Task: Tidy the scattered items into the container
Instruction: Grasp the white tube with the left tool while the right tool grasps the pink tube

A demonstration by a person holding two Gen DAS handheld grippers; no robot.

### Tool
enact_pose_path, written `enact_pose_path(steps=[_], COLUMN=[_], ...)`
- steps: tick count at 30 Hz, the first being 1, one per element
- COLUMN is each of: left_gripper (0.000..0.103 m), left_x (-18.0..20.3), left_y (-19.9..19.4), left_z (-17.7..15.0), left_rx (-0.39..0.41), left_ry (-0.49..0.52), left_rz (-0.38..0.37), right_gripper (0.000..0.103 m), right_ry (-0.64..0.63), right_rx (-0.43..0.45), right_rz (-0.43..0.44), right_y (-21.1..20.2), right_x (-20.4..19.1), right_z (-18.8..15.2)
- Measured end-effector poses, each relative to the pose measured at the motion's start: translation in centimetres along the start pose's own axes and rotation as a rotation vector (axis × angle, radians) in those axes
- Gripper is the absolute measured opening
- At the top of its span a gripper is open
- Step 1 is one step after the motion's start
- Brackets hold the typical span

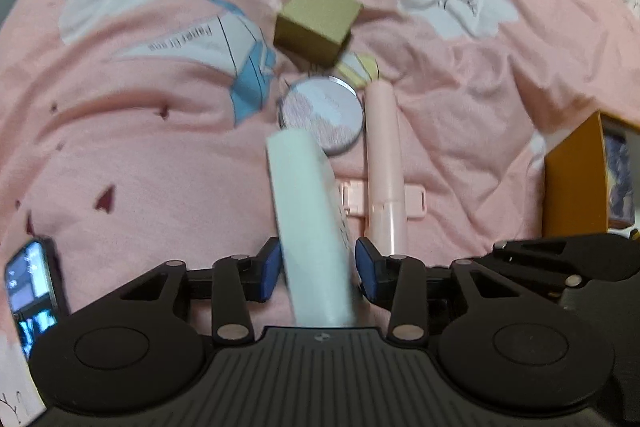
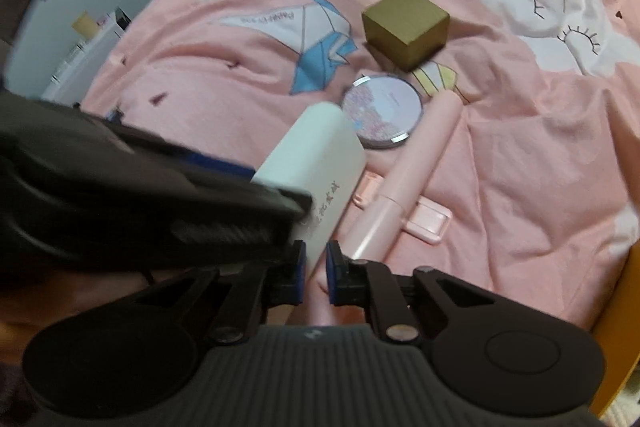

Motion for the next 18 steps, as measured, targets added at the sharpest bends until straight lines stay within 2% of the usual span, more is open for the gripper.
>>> enact_pose_path(steps=[6,9,12,18], left_gripper=[0.041,0.039,0.037,0.033], left_x=[0.0,-0.1,-0.3,-0.7], left_y=[1.6,1.9,2.2,0.6], left_z=[0.0,0.2,0.5,0.1], left_rx=[-0.011,-0.002,0.012,0.110], left_ry=[-0.031,-0.045,-0.069,-0.088], left_rz=[-0.049,-0.045,-0.053,-0.065], right_gripper=[0.016,0.022,0.023,0.029], right_ry=[0.018,0.029,0.047,0.089], right_rx=[-0.023,-0.011,0.000,0.000], right_rz=[-0.028,-0.050,-0.091,-0.094], right_y=[0.0,-0.6,-0.8,-0.3], right_x=[0.8,1.7,2.7,3.8], right_z=[-0.1,0.2,1.0,2.4])
Point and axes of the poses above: each gripper's, at about its wrist camera, not at the fingertips, and y roughly the way its jaws point, x to its right, z to its top, the point moved 1 cm from there along y, roughly the way its jaws point, and after that the axes turned 15 degrees about y, right-handed, at the moved point
